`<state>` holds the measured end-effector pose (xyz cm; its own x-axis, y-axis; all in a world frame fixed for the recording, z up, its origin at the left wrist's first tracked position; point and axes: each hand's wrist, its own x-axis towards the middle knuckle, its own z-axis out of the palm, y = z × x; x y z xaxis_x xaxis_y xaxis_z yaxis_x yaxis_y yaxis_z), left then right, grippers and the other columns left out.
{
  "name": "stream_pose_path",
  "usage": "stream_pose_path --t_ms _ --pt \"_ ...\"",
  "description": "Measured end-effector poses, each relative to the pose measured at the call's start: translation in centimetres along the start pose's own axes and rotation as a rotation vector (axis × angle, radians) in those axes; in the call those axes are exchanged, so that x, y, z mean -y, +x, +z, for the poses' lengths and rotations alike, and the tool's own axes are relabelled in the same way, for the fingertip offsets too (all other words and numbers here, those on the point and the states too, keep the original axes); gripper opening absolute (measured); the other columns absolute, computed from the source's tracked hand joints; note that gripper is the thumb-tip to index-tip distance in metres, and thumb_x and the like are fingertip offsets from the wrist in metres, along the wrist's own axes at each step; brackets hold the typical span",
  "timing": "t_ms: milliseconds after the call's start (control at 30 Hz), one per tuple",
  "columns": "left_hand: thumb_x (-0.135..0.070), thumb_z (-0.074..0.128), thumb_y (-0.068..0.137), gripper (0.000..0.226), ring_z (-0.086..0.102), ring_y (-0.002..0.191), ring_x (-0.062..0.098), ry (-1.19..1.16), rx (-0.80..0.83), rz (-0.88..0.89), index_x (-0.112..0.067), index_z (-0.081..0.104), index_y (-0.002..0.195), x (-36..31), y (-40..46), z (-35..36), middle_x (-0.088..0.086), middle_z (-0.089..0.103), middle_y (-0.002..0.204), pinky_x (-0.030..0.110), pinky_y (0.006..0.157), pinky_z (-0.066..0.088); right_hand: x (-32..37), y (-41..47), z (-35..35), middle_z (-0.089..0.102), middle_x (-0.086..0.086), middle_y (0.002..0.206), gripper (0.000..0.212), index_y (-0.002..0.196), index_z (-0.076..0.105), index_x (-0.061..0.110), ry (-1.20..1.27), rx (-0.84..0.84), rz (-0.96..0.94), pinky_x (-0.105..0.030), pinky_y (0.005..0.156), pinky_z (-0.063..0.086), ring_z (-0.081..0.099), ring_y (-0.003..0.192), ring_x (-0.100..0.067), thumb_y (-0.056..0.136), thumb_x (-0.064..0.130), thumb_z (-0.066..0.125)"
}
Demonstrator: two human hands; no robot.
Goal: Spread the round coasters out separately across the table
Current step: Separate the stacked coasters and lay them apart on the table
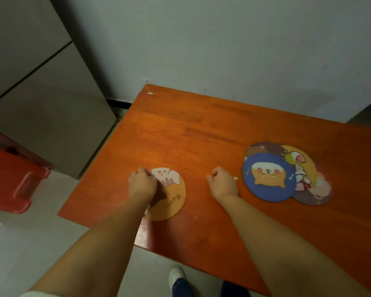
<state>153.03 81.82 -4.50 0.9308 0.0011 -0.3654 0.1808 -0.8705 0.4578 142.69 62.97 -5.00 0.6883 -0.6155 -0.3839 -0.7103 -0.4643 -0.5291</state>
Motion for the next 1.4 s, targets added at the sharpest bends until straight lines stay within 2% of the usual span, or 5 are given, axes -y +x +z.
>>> stream_pose_path --t_ms 333,633,767,900,1400 --pt "-0.017 0.058 0.089 0.036 0.051 0.121 0.038 -0.09 0.232 0.214 -0.003 0.057 0.121 -17.1 -7.8 12.4 0.025 0.057 0.125 0.04 0.103 0.041 -14.4 4.6 -14.2 0.061 -0.016 0.099 0.023 0.111 0.055 0.008 0.031 -0.113 0.152 -0.038 0.07 0.042 0.055 0.083 -0.032 0.098 0.026 0.048" --pt "-0.009 0.057 0.089 0.037 0.056 0.118 0.04 -0.282 0.231 -0.024 0.004 0.057 0.124 -19.2 -9.5 17.1 0.027 0.059 0.128 0.044 0.097 0.046 -17.8 6.2 -14.4 0.066 -0.022 0.107 0.03 0.114 0.056 0.0 0.072 -0.028 0.219 -0.037 0.074 0.045 0.061 0.1 -0.038 0.096 0.023 0.053" --pt "-0.002 0.061 0.087 0.013 0.058 0.089 0.029 -0.483 0.25 -0.131 -0.004 0.063 0.074 -18.9 -9.6 16.6 0.018 0.062 0.076 0.038 0.074 0.045 -17.9 5.7 -14.3 0.059 -0.013 0.075 0.018 0.082 0.057 0.007 0.179 -0.047 0.211 -0.035 0.068 0.043 0.058 0.072 -0.03 0.094 0.021 0.056" --pt "-0.006 0.06 0.089 0.039 0.04 0.057 0.016 -0.52 0.261 -0.095 -0.016 0.041 0.057 -19.4 -11.0 16.1 0.003 0.044 0.059 0.032 0.063 0.036 -18.0 3.7 -14.7 0.066 -0.012 0.095 0.016 0.102 0.06 0.003 0.302 -0.135 0.155 -0.03 0.069 0.039 0.056 0.085 -0.027 0.093 0.016 0.057" --pt "-0.011 0.055 0.096 0.04 0.032 0.055 0.023 -0.373 0.718 0.171 -0.017 0.032 0.063 -22.1 -28.3 22.6 0.009 0.032 0.061 0.038 0.066 0.039 -34.3 -10.4 -21.1 0.067 -0.014 0.114 0.02 0.11 0.062 0.004 0.385 -0.447 0.451 -0.027 0.074 0.039 0.061 0.102 -0.028 0.093 0.014 0.056"
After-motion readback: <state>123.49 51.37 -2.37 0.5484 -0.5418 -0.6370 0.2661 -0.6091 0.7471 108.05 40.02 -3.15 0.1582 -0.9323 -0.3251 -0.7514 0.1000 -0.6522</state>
